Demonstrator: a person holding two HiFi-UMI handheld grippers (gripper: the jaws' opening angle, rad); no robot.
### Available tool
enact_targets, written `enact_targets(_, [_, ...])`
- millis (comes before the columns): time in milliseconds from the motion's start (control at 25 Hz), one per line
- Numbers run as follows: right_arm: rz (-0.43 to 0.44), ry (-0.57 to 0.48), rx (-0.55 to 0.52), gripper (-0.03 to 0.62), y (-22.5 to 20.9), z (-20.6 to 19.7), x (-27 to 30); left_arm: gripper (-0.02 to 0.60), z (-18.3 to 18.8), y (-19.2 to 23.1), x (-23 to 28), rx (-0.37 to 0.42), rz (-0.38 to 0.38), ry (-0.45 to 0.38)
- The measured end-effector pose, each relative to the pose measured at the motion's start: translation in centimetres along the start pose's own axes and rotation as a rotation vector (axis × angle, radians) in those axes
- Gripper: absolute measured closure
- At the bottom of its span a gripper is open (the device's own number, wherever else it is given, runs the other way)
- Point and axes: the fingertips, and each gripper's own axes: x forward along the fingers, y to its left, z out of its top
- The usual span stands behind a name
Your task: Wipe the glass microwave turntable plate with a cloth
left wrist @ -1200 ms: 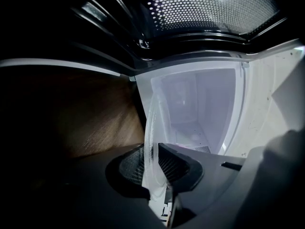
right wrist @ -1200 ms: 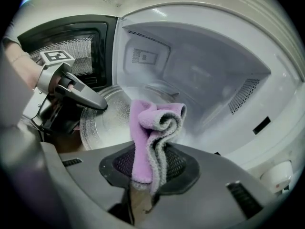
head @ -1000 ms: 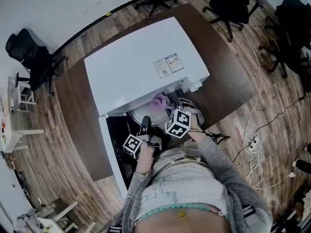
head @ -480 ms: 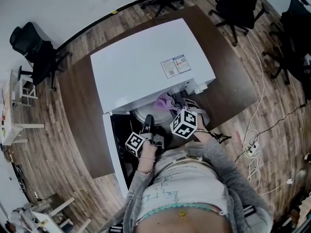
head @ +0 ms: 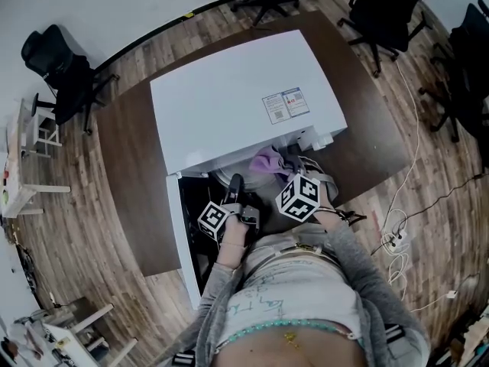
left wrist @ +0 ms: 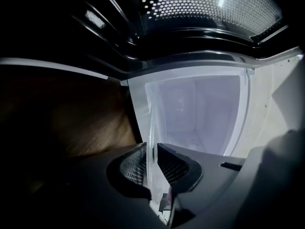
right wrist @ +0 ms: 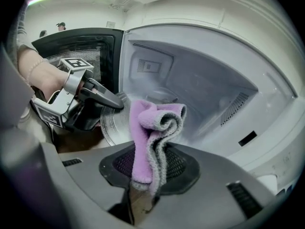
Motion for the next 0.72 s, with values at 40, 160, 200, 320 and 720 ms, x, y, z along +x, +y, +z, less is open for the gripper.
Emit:
enact_targets(40, [-0.002, -0.001, -0.002, 0.480, -0.1, 0.1, -0.1, 0.520, 0.0, 0.0, 0.0, -0.004, -0.002, -0.002])
enact_targets(160, [-0.004, -0.010, -0.003, 0.480, -0.4, 0.3, -0.1, 0.520, 0.4, 0.0, 0.3, -0.014, -0.012, -0.016])
enact_targets(200, [-0.004, -0.013, -0.004, 0.480, -0.5, 0.3, -0.1, 0.520, 0.5, -0.1, 0.3, -0.017, -0.015, -0.021])
enact_targets(320, [-0.007, -0.020, 0.000, 0.480, -0.8, 0.3, -0.4, 0.522, 0.7, -0.2, 0.5, -0.038, -0.009, -0.032])
enact_targets(720, [0.003, -0.023, 0.009, 0.480, -0.8, 0.5, -0.6, 0.522, 1.8, -0.3, 0.9, -0.009, 0.014, -0.073])
